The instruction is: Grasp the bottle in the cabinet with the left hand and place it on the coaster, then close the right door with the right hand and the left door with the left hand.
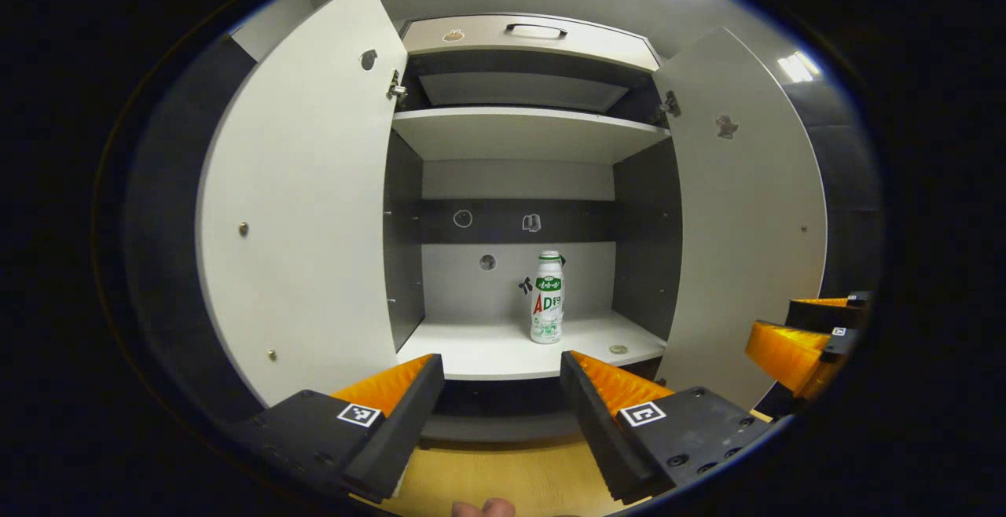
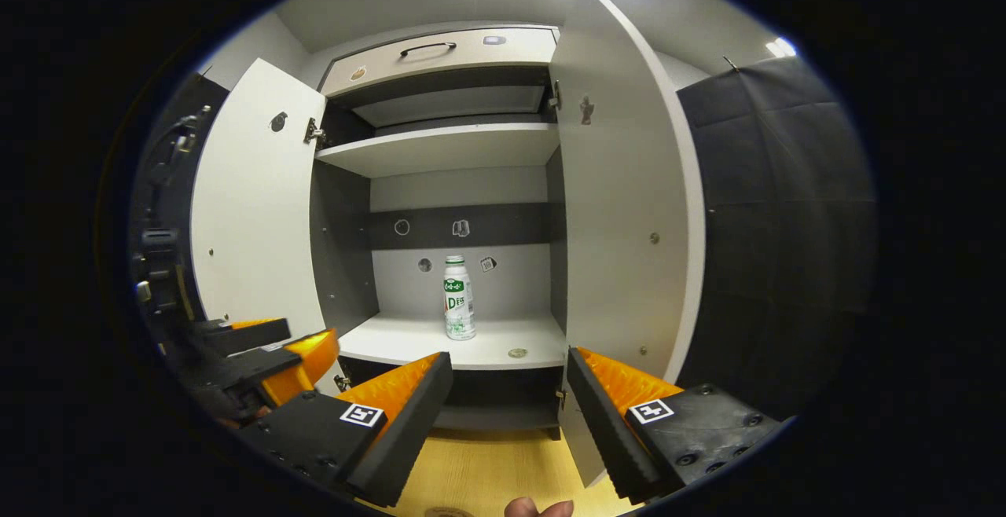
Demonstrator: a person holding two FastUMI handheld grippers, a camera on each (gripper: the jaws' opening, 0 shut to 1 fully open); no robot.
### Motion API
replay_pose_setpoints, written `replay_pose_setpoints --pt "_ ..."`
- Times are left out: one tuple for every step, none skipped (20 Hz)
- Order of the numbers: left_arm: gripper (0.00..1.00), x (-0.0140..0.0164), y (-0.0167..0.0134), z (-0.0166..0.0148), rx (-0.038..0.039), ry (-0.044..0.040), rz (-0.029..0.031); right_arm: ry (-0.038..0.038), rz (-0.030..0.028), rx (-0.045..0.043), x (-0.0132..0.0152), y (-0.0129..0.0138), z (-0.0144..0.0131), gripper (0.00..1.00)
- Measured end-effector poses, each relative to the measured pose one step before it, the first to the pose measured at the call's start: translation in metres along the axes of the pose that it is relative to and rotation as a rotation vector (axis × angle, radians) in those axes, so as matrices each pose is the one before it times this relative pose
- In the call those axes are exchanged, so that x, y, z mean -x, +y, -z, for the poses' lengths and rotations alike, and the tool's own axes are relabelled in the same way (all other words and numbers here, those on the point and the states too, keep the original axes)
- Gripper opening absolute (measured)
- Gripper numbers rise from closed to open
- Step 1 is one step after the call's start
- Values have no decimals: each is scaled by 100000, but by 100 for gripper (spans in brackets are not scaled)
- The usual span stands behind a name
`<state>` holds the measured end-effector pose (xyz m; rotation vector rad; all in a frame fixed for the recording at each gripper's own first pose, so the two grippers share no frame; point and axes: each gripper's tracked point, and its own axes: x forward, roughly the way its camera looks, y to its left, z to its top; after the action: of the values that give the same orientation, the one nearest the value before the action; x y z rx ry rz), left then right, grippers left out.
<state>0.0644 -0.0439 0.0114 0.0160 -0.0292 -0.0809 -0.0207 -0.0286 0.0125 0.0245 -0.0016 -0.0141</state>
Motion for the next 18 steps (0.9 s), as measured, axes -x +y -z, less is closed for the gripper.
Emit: replay_pose_setpoints --pt "95 -1530 -756 -315 587 -710 1224 231 238 50 542 -678 -138 97" --pt "95 -1635 -747 -194 550 -580 1289 -3 309 -215 606 -773 -153 97" --pt "95 -1858 -723 -205 372 -423 1280 380 430 -495 531 -831 -22 97" --pt "95 -1756 -695 -2 71 -257 1103 686 163 -826 617 -826 12 97" --pt "95 -2054 -454 -109 7 -237 516 627 513 -473 478 -907 60 97" --pt "95 -1919 -304 14 283 -343 410 510 824 -249 538 -1084 116 97" --pt "95 -1846 -304 -31 431 -364 286 156 415 -184 414 -905 -16 97" --pt "95 -1853 -149 194 524 -2 -84 -407 517 152 271 -951 -15 97" --pt "94 -1761 -54 35 730 -346 -511 -852 357 698 189 -1070 44 97" --pt "95 -1646 -142 231 350 -76 -48 -437 856 688 53 -1071 138 97" --pt "95 -1566 -120 304 -106 225 49 419 421 -41 -22 -918 308 97" --pt "95 -1415 -166 509 -429 849 173 633 376 -213 -54 -806 242 97" --pt "95 -1324 5 388 -848 594 -576 -66 463 176 -150 -828 111 98" --pt "95 -1290 57 421 -1352 543 -1426 -561 458 862 -66 -864 105 98" --pt "95 -1267 150 399 -1688 352 -1514 -259 367 1127 -166 -742 258 98" --pt "95 -1232 32 305 -1717 260 -1278 346 257 848 -330 -574 264 98" --pt "95 -1139 -88 210 -979 234 -472 693 450 433 -363 -549 418 98" --pt "95 -1019 -318 178 -21 28 510 641 270 -86 -308 -519 228 98"
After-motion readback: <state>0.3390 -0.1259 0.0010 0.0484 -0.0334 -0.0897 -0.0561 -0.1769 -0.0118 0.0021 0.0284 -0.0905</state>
